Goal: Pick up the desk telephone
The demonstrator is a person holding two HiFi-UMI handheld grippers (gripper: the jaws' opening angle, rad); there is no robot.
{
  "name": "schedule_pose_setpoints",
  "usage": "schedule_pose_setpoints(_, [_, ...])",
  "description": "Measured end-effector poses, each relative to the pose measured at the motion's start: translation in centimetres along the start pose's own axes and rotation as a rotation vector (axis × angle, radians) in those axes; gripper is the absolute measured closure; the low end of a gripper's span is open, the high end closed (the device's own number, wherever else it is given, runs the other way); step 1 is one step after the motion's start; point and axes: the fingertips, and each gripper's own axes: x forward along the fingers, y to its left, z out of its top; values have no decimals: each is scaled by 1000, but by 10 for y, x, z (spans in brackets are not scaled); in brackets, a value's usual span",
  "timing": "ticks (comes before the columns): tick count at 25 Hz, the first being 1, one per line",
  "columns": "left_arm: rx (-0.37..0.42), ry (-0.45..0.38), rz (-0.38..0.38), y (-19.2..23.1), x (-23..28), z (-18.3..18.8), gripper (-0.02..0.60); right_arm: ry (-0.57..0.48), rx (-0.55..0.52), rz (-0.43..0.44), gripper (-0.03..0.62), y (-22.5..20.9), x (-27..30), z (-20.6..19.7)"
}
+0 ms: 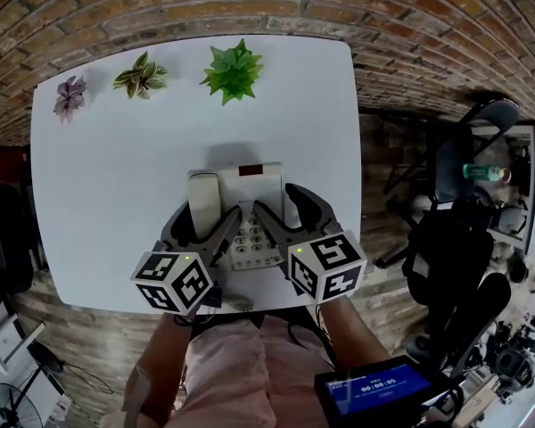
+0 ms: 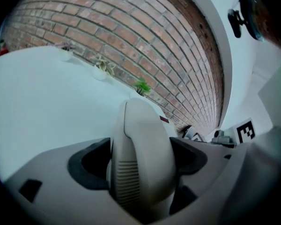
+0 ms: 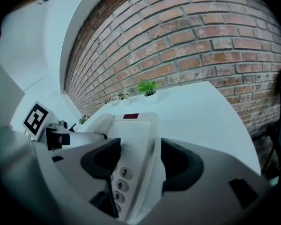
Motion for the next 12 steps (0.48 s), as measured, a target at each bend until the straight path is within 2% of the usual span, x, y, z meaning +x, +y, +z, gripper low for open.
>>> schedule_pose_setpoints(2, [-39,26,-30,0,3,-2,187,14,21,39,318,0,2,-1])
schedule_pose_setpoints(7, [-34,128,-120,-3,11,-7,158,47,96,143,336,2,8,-3])
schedule_pose_setpoints(12, [-14,157,-125,-3,12,-8,149,52,138,211,327,2,12,-4])
